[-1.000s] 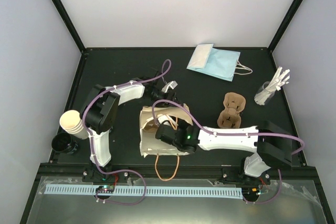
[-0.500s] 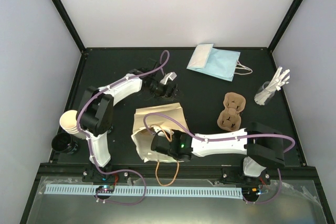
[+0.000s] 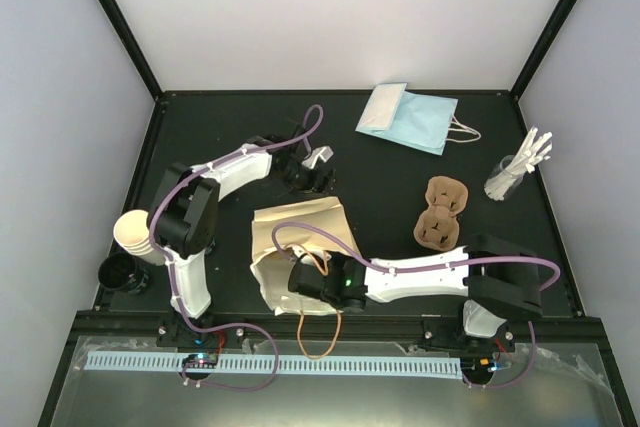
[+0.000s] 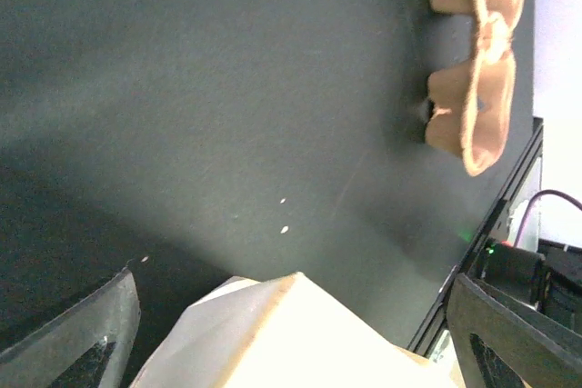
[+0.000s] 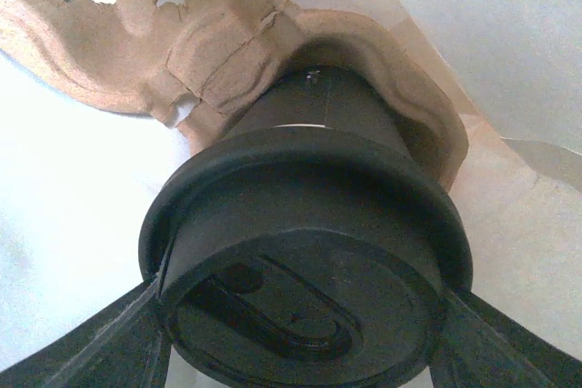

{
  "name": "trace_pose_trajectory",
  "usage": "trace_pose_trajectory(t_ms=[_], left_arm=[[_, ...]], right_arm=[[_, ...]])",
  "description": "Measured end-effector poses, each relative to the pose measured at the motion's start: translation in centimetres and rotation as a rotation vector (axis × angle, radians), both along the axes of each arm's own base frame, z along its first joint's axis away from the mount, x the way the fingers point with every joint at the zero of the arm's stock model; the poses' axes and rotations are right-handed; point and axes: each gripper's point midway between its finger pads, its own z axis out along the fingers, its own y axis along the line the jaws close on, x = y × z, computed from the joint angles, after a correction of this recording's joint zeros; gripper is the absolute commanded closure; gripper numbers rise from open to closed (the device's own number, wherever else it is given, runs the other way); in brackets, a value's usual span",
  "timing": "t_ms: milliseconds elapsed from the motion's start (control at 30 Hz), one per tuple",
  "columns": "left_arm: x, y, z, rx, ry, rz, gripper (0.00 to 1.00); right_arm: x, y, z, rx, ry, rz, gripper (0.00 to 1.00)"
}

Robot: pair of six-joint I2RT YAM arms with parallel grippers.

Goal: Pack the takeout coffee

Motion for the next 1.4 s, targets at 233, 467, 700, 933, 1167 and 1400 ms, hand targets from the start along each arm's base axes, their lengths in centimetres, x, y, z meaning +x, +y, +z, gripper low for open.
trace_pose_trajectory(t_ms=[233,467,700,933,1167,1400], left_arm=[[-1.0,0.0,-3.4,0.012,0.089,-0.012,0.19],[-1.4,-0.9,-3.2,-0.041,0.095,-0.033,0.31],[-1.7,-1.3,-3.1,-0.074,0.097,-0.048,0.34],[-1.7,-1.5,-3.3,-0.09,0.083,-0.055,0.37],[-1.3,-1.7,-3.2,-0.096,0.058,-0.052,0.4],[-0.8,-1.7,-3.2,-0.098,0.031,-0.048,0.41]], right_arm=[[-0.1,0.2,-0.4,0.005,0.003,-0.003,0.4],[-0.1,0.4,-0.5,-0.002,-0.009,-0.011,0.4],[0.0,0.6,-0.6,-0.02,-0.025,-0.013,0.4],[0.5,0.7,-0.5,-0.028,-0.009,-0.01,0.4],[1.3,0.9,-0.5,-0.025,0.031,-0.007,0.41],[2.0,1.2,-0.5,-0.026,0.056,-0.016,0.41]])
